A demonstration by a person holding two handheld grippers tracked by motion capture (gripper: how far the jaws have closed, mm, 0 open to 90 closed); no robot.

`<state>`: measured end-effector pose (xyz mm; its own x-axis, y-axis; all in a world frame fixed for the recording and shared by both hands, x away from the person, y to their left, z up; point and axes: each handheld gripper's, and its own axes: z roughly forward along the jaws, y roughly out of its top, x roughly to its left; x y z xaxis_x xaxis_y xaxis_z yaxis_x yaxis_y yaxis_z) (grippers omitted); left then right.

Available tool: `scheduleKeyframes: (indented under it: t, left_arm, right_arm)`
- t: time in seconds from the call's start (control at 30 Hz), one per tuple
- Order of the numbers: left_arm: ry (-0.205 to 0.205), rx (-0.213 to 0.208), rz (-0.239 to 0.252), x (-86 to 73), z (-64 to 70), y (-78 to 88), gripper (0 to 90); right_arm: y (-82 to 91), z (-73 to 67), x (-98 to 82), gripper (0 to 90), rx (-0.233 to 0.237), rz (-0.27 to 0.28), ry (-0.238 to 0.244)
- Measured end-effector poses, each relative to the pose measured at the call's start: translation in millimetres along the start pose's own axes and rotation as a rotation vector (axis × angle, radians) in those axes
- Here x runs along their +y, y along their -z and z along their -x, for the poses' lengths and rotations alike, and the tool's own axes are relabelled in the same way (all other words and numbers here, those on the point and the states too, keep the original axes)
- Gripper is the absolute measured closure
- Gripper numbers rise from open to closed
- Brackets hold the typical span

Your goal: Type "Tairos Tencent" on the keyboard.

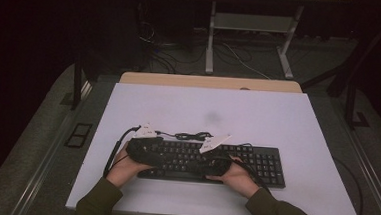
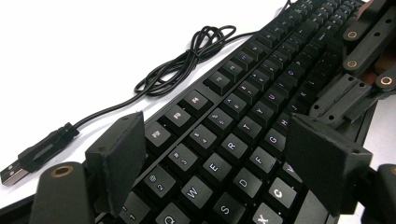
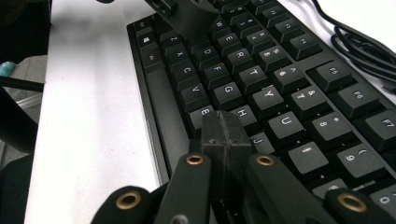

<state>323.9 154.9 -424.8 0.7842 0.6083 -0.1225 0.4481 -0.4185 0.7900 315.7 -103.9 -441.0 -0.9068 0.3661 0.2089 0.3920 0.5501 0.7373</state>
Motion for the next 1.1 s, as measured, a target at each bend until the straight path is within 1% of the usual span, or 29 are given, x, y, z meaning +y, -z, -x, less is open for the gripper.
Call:
scheduleKeyframes:
  t: [0.07, 0.2, 0.27, 0.43, 0.53, 0.77, 0.87, 0.97, 1.1]
  left_arm:
    - [0.0, -0.001, 0.0, 0.0, 0.1, -0.1, 20.3]
    - [-0.001, -0.001, 0.0, 0.0, -0.2, 0.3, 20.3]
    - [-0.001, 0.002, 0.002, 0.0, -0.3, 0.3, 20.4]
    - [-0.001, 0.002, 0.004, 0.0, 0.2, 0.7, 20.4]
    - [-0.001, 0.003, 0.005, 0.1, 0.3, 1.0, 20.5]
    - [0.0, -0.002, 0.002, 0.2, 2.1, 1.5, 22.3]
    - [0.002, -0.003, 0.001, 0.0, 3.1, 1.9, 24.2]
    - [0.002, -0.004, 0.001, 0.0, 4.0, 3.2, 27.1]
    - [-0.002, -0.008, -0.004, -0.7, 5.0, 4.3, 32.5]
  right_arm:
    - [1.0, 0.3, 0.3, 89.1, -0.002, 0.001, 0.0]
    - [6.3, 2.3, 1.9, 87.4, 0.0, 0.032, -0.008]
    - [8.8, 4.0, 2.3, 84.9, -0.001, 0.042, -0.01]
    - [12.1, 4.9, 3.0, 72.7, -0.004, 0.066, -0.03]
    - [13.1, 5.4, 3.0, 66.4, -0.003, 0.072, -0.029]
    - [17.7, 8.9, 3.0, 56.2, -0.013, 0.095, -0.042]
    - [19.6, 10.5, 3.5, 50.2, -0.019, 0.107, -0.05]
    - [20.9, 11.6, 3.4, 43.7, -0.04, 0.113, -0.054]
    - [23.3, 12.9, 3.3, 39.2, -0.053, 0.114, -0.059]
